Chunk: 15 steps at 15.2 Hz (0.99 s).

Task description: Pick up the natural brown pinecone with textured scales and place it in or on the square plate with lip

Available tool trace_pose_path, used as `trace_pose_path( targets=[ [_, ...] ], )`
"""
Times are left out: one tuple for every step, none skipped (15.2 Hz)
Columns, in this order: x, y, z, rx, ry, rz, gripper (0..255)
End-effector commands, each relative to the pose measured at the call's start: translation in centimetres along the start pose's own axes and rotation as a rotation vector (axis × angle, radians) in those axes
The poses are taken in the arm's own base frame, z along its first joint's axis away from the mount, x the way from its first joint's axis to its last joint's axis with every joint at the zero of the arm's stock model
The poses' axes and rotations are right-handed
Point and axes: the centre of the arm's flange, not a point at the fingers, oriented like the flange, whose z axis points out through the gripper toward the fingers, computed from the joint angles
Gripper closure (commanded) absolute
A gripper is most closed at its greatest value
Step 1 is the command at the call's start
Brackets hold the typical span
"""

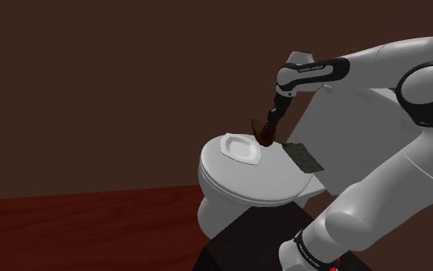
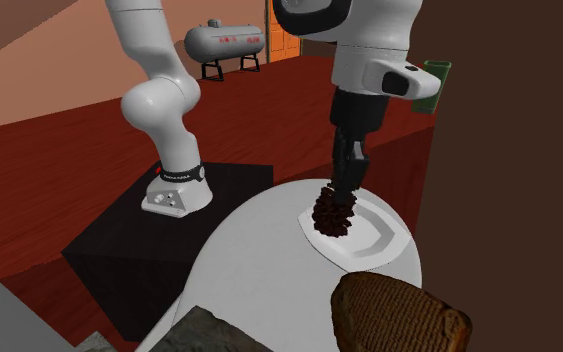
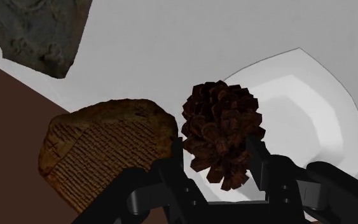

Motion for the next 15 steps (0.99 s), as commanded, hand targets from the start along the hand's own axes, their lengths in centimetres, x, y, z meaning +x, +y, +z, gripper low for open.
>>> trace_pose_path(
  targets=[
    [1.4,-2.3,-0.8,0.0,0.0,0.001,255],
    [2.1,-3.4,-1.2,0.0,0.0,0.001,255],
    [2.8,-4.5,-1.5,0.0,0.0,0.001,255],
    [3.5,-5.5,-1.8,0.0,0.0,0.001,255],
    [4.2,-6.6,-2.2,0.0,0.0,0.001,255],
    [4.9,-7.7,-2.5,0.0,0.0,0.001,255],
    [5.6,-8.7,-2.9,0.0,0.0,0.001,255],
    [5.6,-8.7,-2.9,0.0,0.0,0.001,255],
    [5.7,-8.8,-2.3,0.0,0.0,0.001,255],
    [5.7,-8.8,-1.8,0.0,0.0,0.001,255],
    [5.7,-8.9,-1.3,0.0,0.0,0.001,255],
    [5.8,-8.9,-0.8,0.0,0.0,0.001,255],
    [5.8,-8.9,-0.2,0.0,0.0,0.001,255],
    [5.8,-9.0,0.3,0.0,0.0,0.001,255],
    [5.9,-9.0,0.8,0.0,0.0,0.001,255]
  ],
)
